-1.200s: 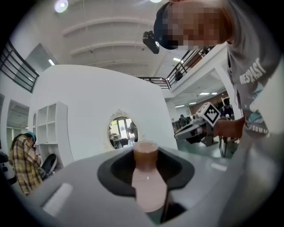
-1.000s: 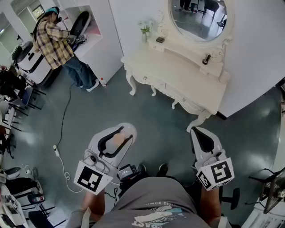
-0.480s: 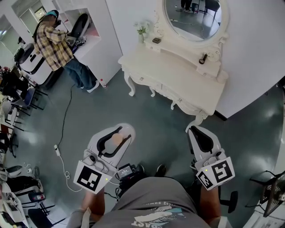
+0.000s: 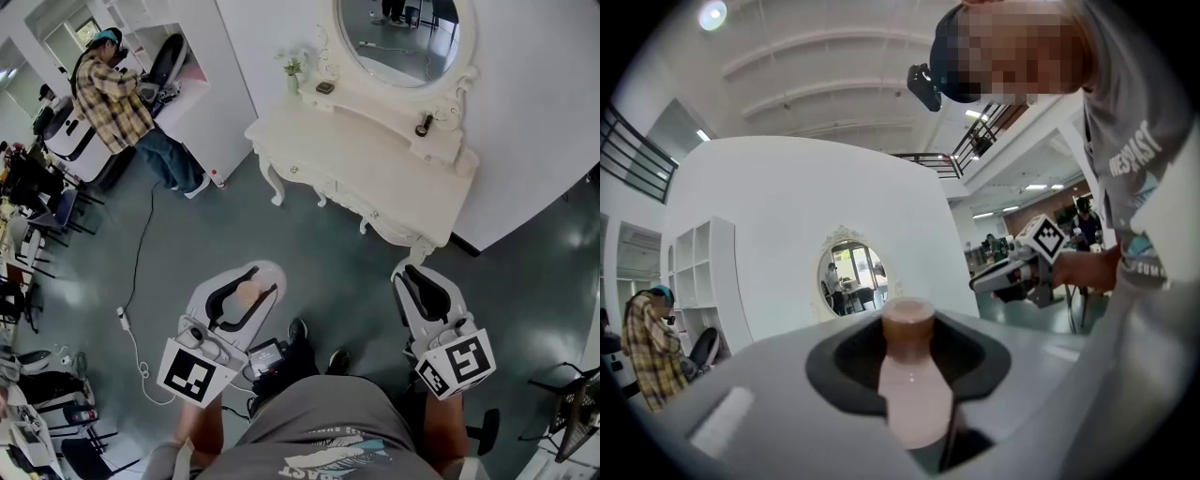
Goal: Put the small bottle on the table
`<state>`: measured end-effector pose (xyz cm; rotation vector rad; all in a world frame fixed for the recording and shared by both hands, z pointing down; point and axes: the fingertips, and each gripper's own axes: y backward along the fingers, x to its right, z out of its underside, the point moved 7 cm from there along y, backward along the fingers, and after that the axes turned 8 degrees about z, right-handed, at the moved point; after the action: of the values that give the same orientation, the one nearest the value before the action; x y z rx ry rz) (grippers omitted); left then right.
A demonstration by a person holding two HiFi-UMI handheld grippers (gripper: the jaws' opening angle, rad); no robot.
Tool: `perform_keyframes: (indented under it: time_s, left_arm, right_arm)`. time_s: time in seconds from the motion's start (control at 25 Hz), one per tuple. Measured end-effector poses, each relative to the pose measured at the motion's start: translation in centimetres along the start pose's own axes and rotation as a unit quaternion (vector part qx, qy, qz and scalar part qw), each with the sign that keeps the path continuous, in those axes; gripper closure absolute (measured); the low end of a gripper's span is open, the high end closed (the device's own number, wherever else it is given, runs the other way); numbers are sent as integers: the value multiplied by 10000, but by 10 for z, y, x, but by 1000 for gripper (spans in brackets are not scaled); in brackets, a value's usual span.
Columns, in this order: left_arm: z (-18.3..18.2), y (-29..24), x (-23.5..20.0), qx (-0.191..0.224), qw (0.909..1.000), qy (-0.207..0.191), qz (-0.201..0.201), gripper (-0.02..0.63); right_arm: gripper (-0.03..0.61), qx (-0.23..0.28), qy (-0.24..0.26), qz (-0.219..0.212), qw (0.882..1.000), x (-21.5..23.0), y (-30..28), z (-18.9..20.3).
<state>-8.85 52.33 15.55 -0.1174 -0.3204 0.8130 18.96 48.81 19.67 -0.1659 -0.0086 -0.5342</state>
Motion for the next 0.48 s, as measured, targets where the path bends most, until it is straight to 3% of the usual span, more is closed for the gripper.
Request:
perform_keyframes:
  time_s: [0.48]
  left_arm:
    - [17, -43, -75, 68, 9996, 82, 279, 491]
  right_arm:
    - [503, -117, -45, 366, 9993, 17, -68, -6]
